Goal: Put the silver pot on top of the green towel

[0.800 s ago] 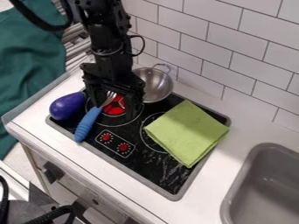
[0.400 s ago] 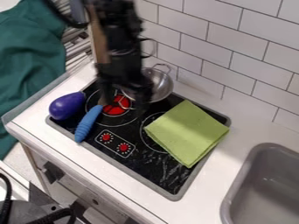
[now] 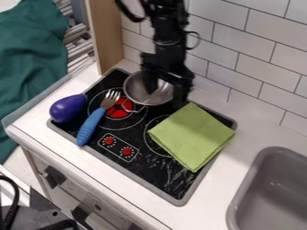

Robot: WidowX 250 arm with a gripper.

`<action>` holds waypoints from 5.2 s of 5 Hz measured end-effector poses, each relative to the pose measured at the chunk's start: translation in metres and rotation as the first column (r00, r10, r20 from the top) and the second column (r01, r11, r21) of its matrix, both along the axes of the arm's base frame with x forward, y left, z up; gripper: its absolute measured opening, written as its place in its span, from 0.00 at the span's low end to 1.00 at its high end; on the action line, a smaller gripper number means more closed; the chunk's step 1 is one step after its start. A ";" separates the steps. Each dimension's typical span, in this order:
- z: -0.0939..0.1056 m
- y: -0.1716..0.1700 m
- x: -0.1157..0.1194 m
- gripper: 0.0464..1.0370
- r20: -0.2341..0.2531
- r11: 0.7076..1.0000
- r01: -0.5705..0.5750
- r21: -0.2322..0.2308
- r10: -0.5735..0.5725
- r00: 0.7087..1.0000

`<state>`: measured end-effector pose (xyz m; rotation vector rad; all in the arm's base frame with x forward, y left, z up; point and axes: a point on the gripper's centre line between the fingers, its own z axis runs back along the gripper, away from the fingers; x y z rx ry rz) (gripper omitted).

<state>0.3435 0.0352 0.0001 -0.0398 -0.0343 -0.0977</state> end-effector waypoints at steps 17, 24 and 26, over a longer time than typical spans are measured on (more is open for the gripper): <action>0.023 -0.056 -0.036 0.01 0.047 0.998 -0.024 0.062 0.021 0.999; 0.037 -0.076 -0.048 0.74 0.070 0.999 -0.045 -0.010 0.045 0.997; 0.071 -0.071 -0.063 0.97 0.118 0.997 -0.066 -0.030 0.070 0.991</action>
